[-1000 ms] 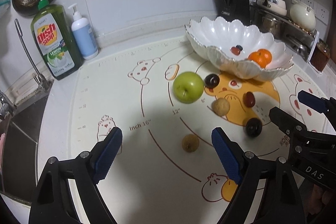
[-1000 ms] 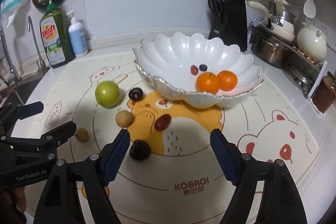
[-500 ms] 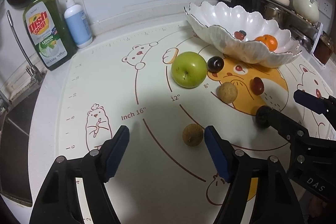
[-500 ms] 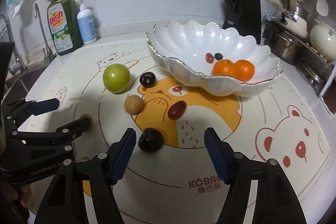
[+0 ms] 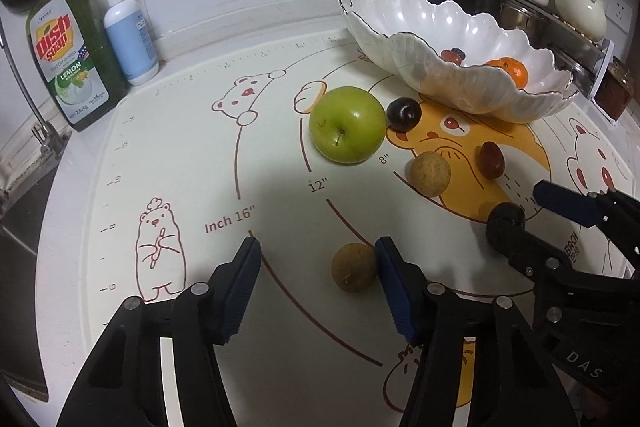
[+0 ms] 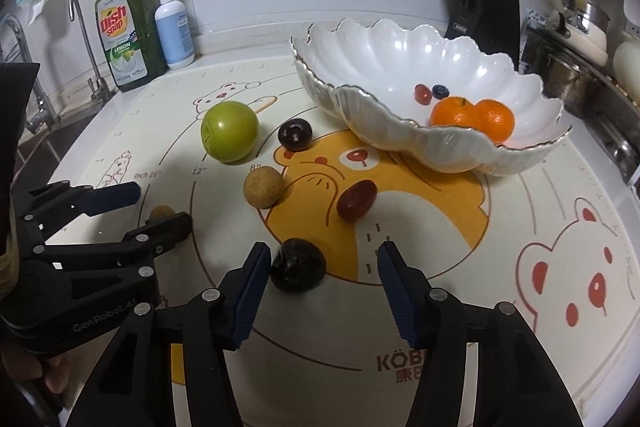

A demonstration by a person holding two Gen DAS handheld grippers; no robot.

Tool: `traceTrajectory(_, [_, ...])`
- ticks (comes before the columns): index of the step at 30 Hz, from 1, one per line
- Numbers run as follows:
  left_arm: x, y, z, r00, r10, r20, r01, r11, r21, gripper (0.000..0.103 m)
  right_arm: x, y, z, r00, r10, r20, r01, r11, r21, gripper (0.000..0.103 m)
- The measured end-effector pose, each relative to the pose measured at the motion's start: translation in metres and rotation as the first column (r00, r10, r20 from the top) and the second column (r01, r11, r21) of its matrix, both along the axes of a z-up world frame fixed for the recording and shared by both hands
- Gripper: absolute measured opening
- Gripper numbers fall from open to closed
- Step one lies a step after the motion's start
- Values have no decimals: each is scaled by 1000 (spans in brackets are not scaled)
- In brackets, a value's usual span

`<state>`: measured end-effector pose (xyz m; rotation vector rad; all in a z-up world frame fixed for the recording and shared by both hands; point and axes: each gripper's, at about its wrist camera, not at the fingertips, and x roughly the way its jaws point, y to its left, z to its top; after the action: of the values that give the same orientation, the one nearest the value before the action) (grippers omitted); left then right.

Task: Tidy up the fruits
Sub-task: 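Close the left gripper on the small brown fruit while the right gripper closes on the dark plum, then lift and carry the brown fruit and dark plum over the white bowl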

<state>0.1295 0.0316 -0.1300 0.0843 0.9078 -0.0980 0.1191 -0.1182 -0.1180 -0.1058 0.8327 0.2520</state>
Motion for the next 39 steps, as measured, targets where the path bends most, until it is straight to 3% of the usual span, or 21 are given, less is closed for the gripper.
traceTrajectory(3, [0, -1, 0, 1000, -8, 0, 8, 1000, -12, 52, 0, 1, -3, 1000, 14, -11, -14, 1000, 19, 52])
traceTrajectory(10, [-5, -4, 1, 1000, -27, 6, 27, 999, -32, 35, -1, 8, -6, 997, 74, -34, -71, 995, 66, 26])
traceTrajectory(15, [-8, -6, 2, 999, -33, 2, 33, 999, -32, 22, -3, 6, -6, 997, 72, -35, -69, 995, 74, 26])
traceTrajectory(39, [-23, -11, 27, 999, -26, 36, 27, 999, -27, 22, -15, -7, 18, 1000, 13, 15, -14, 996, 86, 26])
